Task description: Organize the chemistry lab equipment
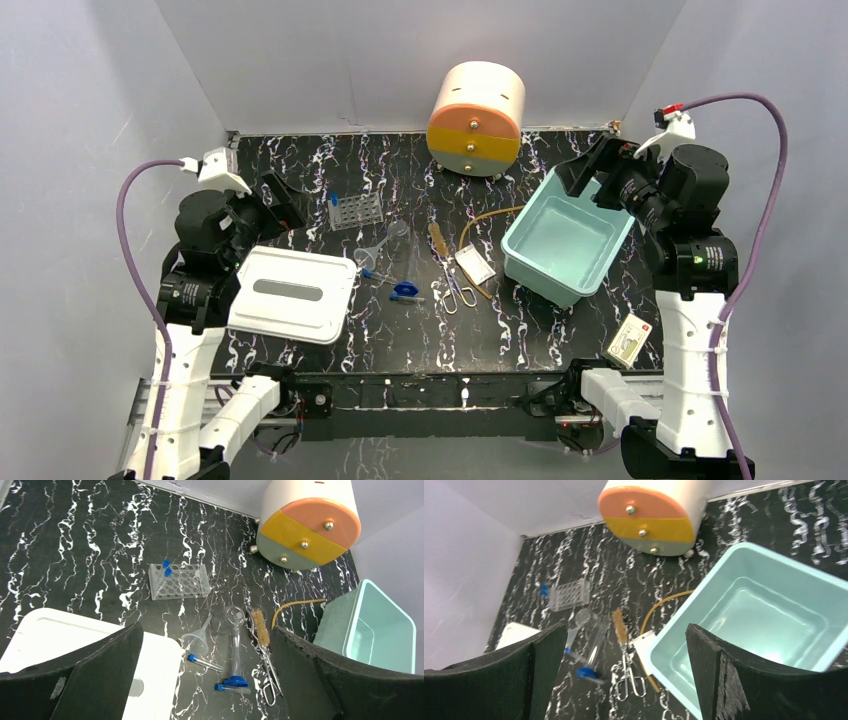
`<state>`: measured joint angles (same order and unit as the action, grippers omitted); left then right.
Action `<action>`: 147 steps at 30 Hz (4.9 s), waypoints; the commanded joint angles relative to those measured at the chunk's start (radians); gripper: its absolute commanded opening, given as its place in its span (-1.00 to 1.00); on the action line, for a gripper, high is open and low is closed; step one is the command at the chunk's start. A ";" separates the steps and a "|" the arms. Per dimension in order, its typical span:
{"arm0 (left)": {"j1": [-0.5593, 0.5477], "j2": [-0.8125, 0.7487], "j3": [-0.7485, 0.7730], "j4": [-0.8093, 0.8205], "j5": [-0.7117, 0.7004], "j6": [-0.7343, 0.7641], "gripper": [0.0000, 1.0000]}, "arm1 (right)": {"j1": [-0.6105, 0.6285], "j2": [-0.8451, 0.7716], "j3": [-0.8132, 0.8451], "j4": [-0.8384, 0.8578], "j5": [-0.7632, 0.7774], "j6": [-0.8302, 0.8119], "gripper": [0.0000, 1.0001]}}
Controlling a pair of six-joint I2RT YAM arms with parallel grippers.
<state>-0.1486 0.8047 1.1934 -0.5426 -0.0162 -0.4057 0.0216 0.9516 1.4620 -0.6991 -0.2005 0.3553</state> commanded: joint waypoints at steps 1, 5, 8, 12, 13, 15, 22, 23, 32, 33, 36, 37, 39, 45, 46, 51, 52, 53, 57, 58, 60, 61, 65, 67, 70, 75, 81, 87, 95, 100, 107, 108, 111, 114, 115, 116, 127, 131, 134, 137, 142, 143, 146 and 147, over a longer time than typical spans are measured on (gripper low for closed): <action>-0.023 -0.013 -0.016 0.057 0.043 -0.010 0.97 | -0.008 0.020 0.023 0.016 -0.149 0.071 0.96; -0.083 0.002 -0.022 0.049 -0.009 0.029 0.97 | -0.008 0.021 -0.004 0.026 -0.253 0.078 0.97; -0.123 0.017 -0.032 0.046 -0.035 0.051 0.97 | -0.009 0.024 -0.023 0.017 -0.323 0.076 0.97; -0.144 0.037 -0.050 0.063 0.061 0.070 0.97 | -0.010 0.029 -0.031 -0.016 -0.365 0.037 0.97; -0.146 0.045 -0.055 0.065 0.079 0.067 0.97 | -0.010 0.032 -0.031 -0.021 -0.369 0.028 0.97; -0.146 0.064 -0.055 0.065 0.111 0.054 0.97 | -0.010 0.047 -0.028 -0.028 -0.382 0.023 0.97; -0.148 0.172 -0.005 -0.001 0.232 -0.056 0.97 | -0.007 0.111 -0.001 -0.025 -0.468 0.041 0.91; -0.148 0.178 -0.010 -0.009 0.220 -0.069 0.97 | -0.003 0.117 0.002 -0.020 -0.475 0.049 0.90; -0.147 0.222 -0.075 -0.032 0.232 -0.112 0.95 | 0.434 0.249 0.068 0.033 -0.137 0.088 0.85; -0.147 0.234 -0.076 -0.044 0.240 -0.106 0.91 | 0.470 0.265 0.061 0.038 -0.105 0.094 0.84; -0.148 0.273 -0.083 -0.093 0.218 -0.093 0.82 | 0.538 0.299 0.031 0.046 -0.023 0.109 0.83; -0.148 0.280 -0.087 -0.107 0.208 -0.094 0.80 | 0.554 0.311 0.026 0.046 -0.003 0.109 0.83; -0.148 0.283 -0.104 -0.118 0.198 -0.106 0.78 | 0.590 0.341 0.021 0.041 0.040 0.108 0.82; -0.147 0.255 -0.179 -0.080 0.168 -0.194 0.84 | 0.681 0.442 -0.033 0.069 0.227 0.102 0.76; -0.147 0.252 -0.192 -0.070 0.167 -0.212 0.87 | 0.705 0.462 -0.040 0.075 0.267 0.094 0.75; -0.147 0.247 -0.227 -0.002 0.201 -0.235 0.91 | 0.753 0.595 -0.040 0.082 0.411 0.073 0.68; -0.147 0.249 -0.223 0.004 0.197 -0.230 0.92 | 0.758 0.623 -0.039 0.082 0.423 0.069 0.65; -0.148 0.253 -0.217 0.004 0.187 -0.225 0.93 | 0.763 0.645 -0.036 0.082 0.436 0.068 0.63; -0.147 0.275 -0.197 0.003 0.146 -0.218 0.93 | 0.767 0.727 -0.022 0.096 0.445 0.060 0.55; -0.147 0.280 -0.195 0.005 0.140 -0.219 0.93 | 0.769 0.742 -0.018 0.108 0.434 0.057 0.54; -0.147 0.289 -0.200 0.006 0.118 -0.234 0.92 | 0.772 0.780 -0.008 0.135 0.397 0.050 0.51; -0.147 0.293 -0.204 0.006 0.104 -0.246 0.88 | 0.774 0.798 0.001 0.147 0.374 0.046 0.50; -0.147 0.320 -0.246 -0.014 0.037 -0.364 0.55 | 0.780 0.874 0.069 0.113 0.314 0.052 0.38; -0.147 0.345 -0.268 0.028 0.123 -0.363 0.45 | 0.784 0.884 0.067 0.113 0.298 0.054 0.35; -0.149 0.370 -0.314 0.098 0.232 -0.376 0.29 | 0.790 0.885 0.032 0.135 0.252 0.052 0.30; -0.149 0.372 -0.369 0.122 0.241 -0.384 0.21 | 0.822 0.844 -0.057 0.210 0.154 -0.017 0.08; -0.149 0.344 -0.391 0.121 0.205 -0.411 0.21 | 0.861 0.766 -0.161 0.217 0.145 -0.086 -0.14; -0.149 0.330 -0.367 0.102 0.182 -0.390 0.18 | 0.912 0.709 -0.279 0.263 0.172 -0.185 -0.21; -0.149 0.336 -0.339 0.082 0.176 -0.385 0.19 | 0.947 0.744 -0.319 0.371 0.155 -0.278 0.11; -0.148 0.326 -0.327 0.065 0.162 -0.399 0.23 | 0.955 0.793 -0.317 0.421 0.188 -0.323 0.12; -0.141 0.317 -0.306 -0.007 0.086 -0.433 0.26 | 0.957 0.852 -0.309 0.439 0.165 -0.354 0.10; -0.137 0.312 -0.310 -0.012 0.079 -0.442 0.26 | 0.959 0.857 -0.310 0.440 0.160 -0.354 0.10; -0.129 0.291 -0.322 -0.022 0.064 -0.458 0.26 | 0.970 0.873 -0.312 0.436 0.157 -0.354 0.09; -0.117 0.270 -0.325 -0.031 0.047 -0.465 0.27 | 0.971 0.885 -0.316 0.428 0.168 -0.354 0.03; -0.115 0.263 -0.324 -0.036 0.040 -0.465 0.27 | 0.971 0.888 -0.318 0.426 0.169 -0.350 0.00; -0.111 0.257 -0.323 -0.042 0.032 -0.467 0.28 | 0.972 0.889 -0.320 0.427 0.164 -0.346 -0.04; -0.076 0.158 -0.376 -0.101 -0.005 -0.512 0.29 | 1.065 0.927 -0.292 0.332 0.259 -0.384 -0.26; -0.073 0.100 -0.424 -0.111 -0.008 -0.544 0.30 | 1.107 0.938 -0.313 0.344 0.353 -0.363 -0.40; -0.072 0.053 -0.460 -0.110 0.003 -0.568 0.31 | 1.123 0.932 -0.330 0.346 0.384 -0.320 -0.46; -0.071 0.022 -0.487 -0.110 0.016 -0.591 0.31 | 1.127 0.900 -0.350 0.348 0.385 -0.301 -0.52; -0.070 -0.007 -0.507 -0.112 0.075 -0.597 0.33 | 1.127 0.808 -0.402 0.386 0.375 -0.284 -0.56; -0.070 -0.011 -0.510 -0.110 0.084 -0.598 0.34 | 1.127 0.794 -0.411 0.397 0.368 -0.281 -0.56; -0.071 -0.018 -0.523 -0.090 0.120 -0.602 0.37 | 1.127 0.763 -0.425 0.423 0.353 -0.259 -0.56; -0.071 -0.017 -0.526 -0.081 0.133 -0.602 0.39 | 1.126 0.752 -0.430 0.433 0.342 -0.250 -0.56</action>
<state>-0.2241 0.8062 0.6903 -0.6346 0.0509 -0.9958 1.1412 1.7576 1.0565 -0.2840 0.1669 0.0616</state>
